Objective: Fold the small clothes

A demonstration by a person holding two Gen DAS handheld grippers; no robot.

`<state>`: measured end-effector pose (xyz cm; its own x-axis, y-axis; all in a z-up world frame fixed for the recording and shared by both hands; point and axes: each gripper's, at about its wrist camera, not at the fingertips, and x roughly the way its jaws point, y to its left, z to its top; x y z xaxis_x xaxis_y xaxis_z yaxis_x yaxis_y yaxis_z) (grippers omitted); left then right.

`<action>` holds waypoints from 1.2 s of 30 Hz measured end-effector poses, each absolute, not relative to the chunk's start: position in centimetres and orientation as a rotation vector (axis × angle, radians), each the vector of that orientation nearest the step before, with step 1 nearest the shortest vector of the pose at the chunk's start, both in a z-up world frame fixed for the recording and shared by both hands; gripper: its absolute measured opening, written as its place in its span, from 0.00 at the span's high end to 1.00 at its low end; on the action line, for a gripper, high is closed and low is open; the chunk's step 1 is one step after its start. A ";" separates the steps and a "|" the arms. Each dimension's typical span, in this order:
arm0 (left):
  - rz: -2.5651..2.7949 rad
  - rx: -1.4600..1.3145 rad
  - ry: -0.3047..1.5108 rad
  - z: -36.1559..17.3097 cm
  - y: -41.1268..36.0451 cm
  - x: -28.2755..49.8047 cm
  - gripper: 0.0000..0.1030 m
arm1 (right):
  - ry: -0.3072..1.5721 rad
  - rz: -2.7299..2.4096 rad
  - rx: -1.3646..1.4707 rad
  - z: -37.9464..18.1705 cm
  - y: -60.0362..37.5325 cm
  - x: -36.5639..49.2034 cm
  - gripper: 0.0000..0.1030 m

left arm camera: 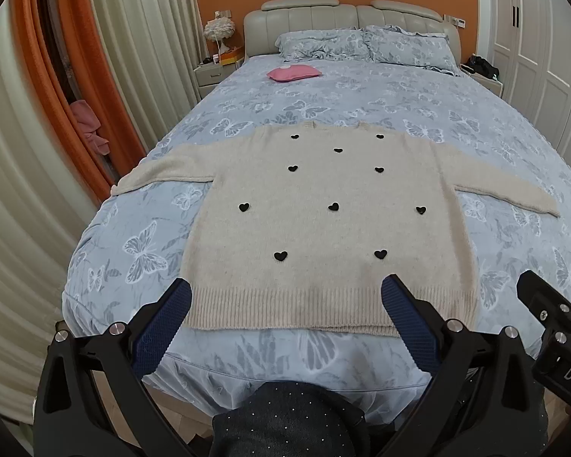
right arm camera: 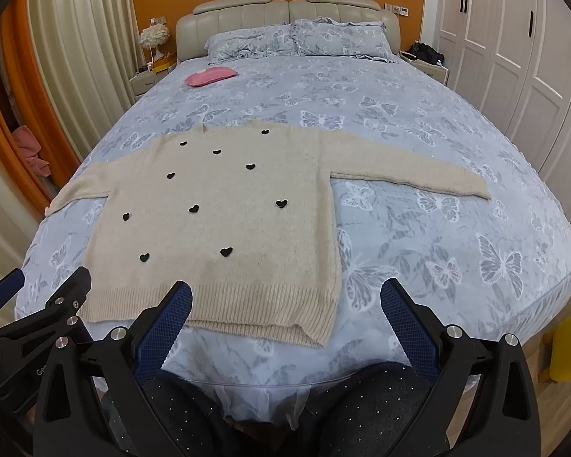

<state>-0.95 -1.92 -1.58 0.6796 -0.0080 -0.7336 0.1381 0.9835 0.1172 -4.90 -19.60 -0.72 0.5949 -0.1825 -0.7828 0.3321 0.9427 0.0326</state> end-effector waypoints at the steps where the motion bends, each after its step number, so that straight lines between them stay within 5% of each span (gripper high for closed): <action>1: -0.084 0.167 0.821 -1.6 -1.9 -1.0 0.05 | 0.886 -0.301 0.183 -0.7 -19.6 -4.9 0.05; 36: -0.083 0.166 0.825 -1.8 -1.5 -1.1 0.05 | 0.884 -0.300 0.188 -0.8 -19.7 -5.0 0.05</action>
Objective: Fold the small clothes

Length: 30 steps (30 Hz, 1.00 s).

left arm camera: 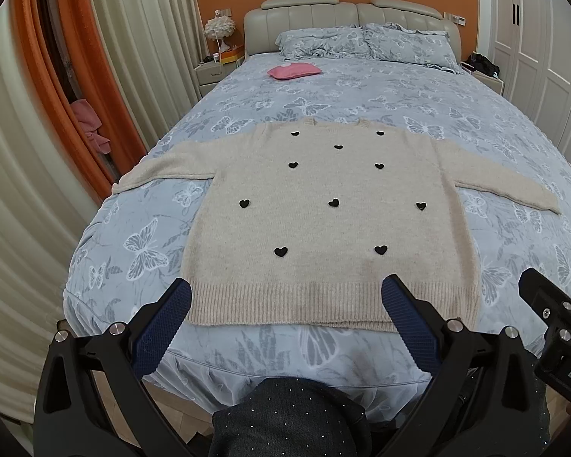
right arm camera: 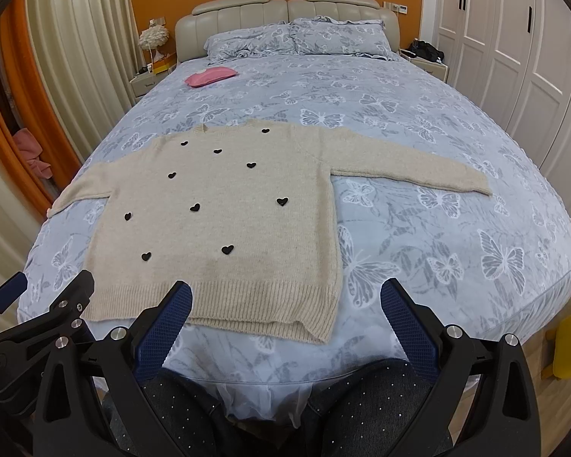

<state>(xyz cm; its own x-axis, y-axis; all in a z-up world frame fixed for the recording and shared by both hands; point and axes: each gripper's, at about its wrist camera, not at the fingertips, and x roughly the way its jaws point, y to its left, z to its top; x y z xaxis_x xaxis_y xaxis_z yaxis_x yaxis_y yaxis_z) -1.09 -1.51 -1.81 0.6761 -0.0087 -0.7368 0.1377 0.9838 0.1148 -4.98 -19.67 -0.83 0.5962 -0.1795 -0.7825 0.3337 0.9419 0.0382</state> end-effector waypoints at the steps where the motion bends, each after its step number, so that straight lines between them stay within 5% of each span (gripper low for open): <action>1: -0.083 0.166 0.826 -1.8 -1.5 -1.1 0.05 | 0.884 -0.300 0.190 -0.8 -19.7 -5.0 0.05; 15: -0.102 0.153 0.886 -3.3 -1.9 -0.1 0.05 | 0.912 -0.316 0.227 -2.9 -23.0 -3.9 0.05; 30: -0.158 0.129 0.939 -7.7 -7.4 5.7 0.05 | 0.880 -0.579 0.564 -10.5 -54.6 4.8 0.10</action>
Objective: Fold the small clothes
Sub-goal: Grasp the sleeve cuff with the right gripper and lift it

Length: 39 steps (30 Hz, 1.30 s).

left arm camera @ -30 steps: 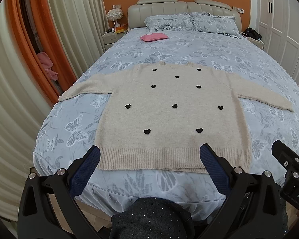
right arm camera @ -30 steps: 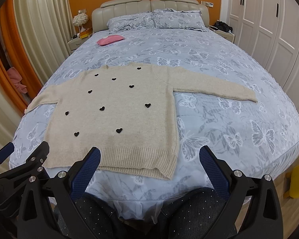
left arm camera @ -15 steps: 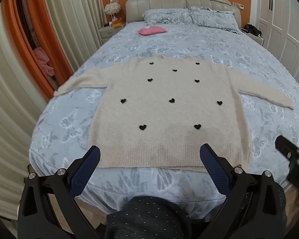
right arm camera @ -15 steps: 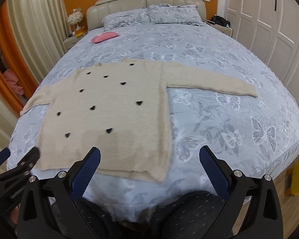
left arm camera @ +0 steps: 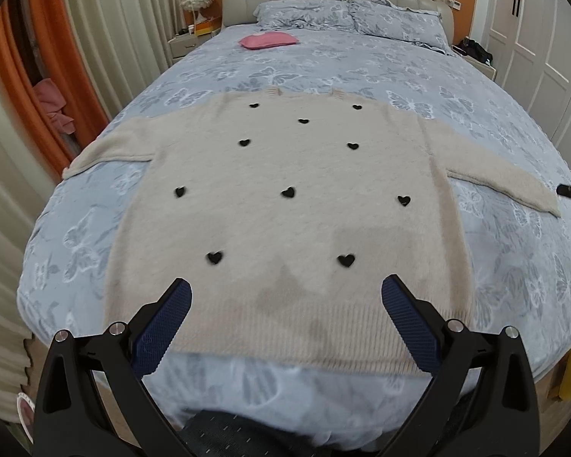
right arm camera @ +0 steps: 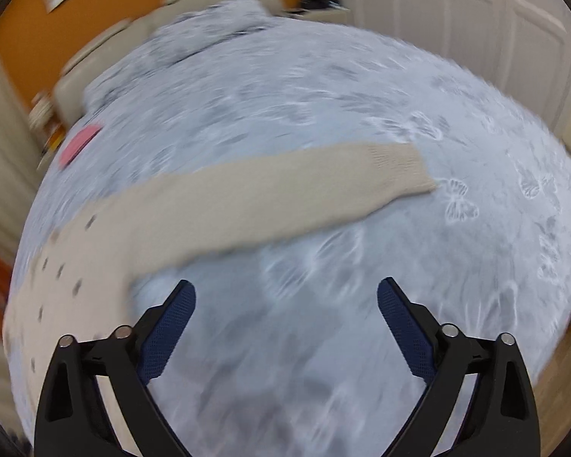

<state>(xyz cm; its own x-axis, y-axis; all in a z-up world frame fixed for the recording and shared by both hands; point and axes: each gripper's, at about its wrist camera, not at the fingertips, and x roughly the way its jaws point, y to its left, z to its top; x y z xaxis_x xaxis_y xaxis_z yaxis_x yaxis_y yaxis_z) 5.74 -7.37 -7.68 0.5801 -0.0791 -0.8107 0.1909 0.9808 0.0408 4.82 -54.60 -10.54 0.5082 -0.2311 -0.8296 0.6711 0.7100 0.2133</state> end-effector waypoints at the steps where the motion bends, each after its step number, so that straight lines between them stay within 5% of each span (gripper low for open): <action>1: -0.164 0.125 0.943 -8.0 -7.8 6.2 0.05 | 0.880 -0.607 0.639 -11.8 -57.6 5.4 0.12; 8: -0.179 0.078 0.981 -10.3 -8.7 8.9 0.05 | 0.872 -0.725 0.901 -17.5 -67.5 6.6 0.22; 14: -0.192 0.083 1.039 -13.0 -9.0 9.6 0.05 | 0.843 -0.662 1.024 -20.0 -69.3 8.4 0.87; 22: -0.191 0.047 1.069 -14.4 -7.4 9.3 0.05 | 0.615 -0.384 0.872 -8.5 -62.1 14.7 0.89; 28: -0.188 -0.012 1.054 -13.8 -5.8 9.7 0.05 | 0.582 0.029 0.645 1.5 -46.7 23.9 0.89; 34: -0.168 -0.054 1.029 -12.8 -3.6 10.0 0.05 | 0.688 0.252 0.474 1.2 -31.7 30.6 0.89; 39: -0.152 -0.109 1.033 -12.7 -1.4 11.3 0.05 | 0.929 0.380 0.371 -7.1 -22.4 35.1 0.79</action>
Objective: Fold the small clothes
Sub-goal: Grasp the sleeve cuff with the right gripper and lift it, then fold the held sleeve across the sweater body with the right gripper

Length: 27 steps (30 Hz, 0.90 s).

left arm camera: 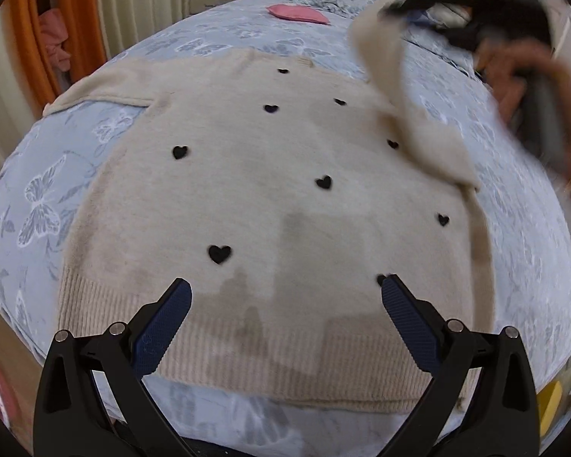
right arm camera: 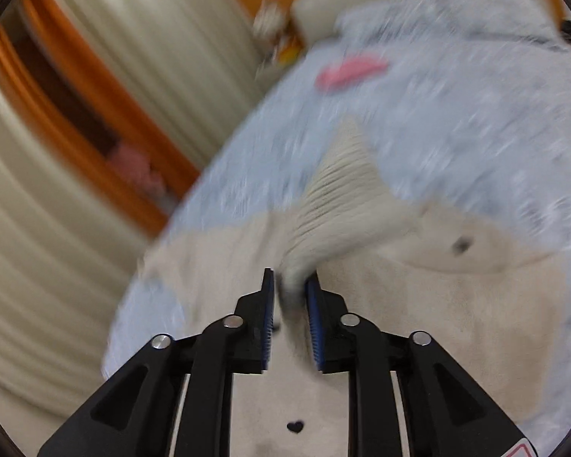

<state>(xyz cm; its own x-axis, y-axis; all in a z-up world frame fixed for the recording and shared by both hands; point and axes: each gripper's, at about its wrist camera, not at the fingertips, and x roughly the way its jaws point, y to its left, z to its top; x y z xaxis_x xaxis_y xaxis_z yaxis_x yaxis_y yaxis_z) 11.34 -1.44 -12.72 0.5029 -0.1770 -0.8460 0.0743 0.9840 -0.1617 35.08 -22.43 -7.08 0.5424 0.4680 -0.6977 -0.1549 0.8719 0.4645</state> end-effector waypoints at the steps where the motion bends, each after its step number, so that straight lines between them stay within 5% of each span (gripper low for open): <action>1: -0.154 -0.127 1.037 -12.8 -1.0 11.8 0.05 | 0.964 0.377 0.341 -8.3 -21.8 35.1 0.78; 3: -0.153 -0.177 1.035 -12.7 0.2 13.5 0.05 | 0.984 0.333 0.320 -9.7 -22.1 33.8 0.72; 6: -0.158 -0.272 1.023 -12.6 1.9 16.7 0.05 | 0.904 0.213 0.402 -9.8 -26.9 29.1 0.34; 7: -0.166 -0.322 1.020 -12.7 2.4 18.3 0.05 | 0.874 0.142 0.413 -9.8 -29.4 27.1 0.30; 15: -0.132 -0.457 1.031 -16.6 0.7 32.0 0.05 | 1.036 -0.112 0.510 -17.2 -38.7 21.5 0.30; 16: -0.121 -0.480 1.049 -17.5 0.5 33.3 0.07 | 1.051 -0.105 0.528 -18.1 -38.9 21.9 0.30; 17: -0.098 -0.511 1.074 -18.6 0.3 34.6 0.22 | 1.058 -0.097 0.546 -18.7 -38.9 22.4 0.30; 18: -0.086 -0.535 1.090 -19.3 0.2 35.4 0.36 | 1.056 -0.085 0.562 -19.3 -38.5 22.9 0.32; 20: -0.062 -0.556 1.089 -19.7 -0.1 36.5 0.72 | 1.034 -0.070 0.581 -19.9 -38.2 23.8 0.67; 21: -0.084 -0.562 1.077 -19.4 -0.2 36.9 0.82 | 1.027 -0.063 0.601 -19.6 -38.4 24.2 0.81; 23: -0.120 -0.538 1.015 -17.6 -0.5 37.5 0.93 | 0.929 -0.063 0.639 -17.6 -39.3 24.1 0.85; 27: -0.185 -0.510 0.847 -13.8 -0.2 37.3 0.93 | 0.782 -0.069 0.610 -13.9 -40.8 22.4 0.86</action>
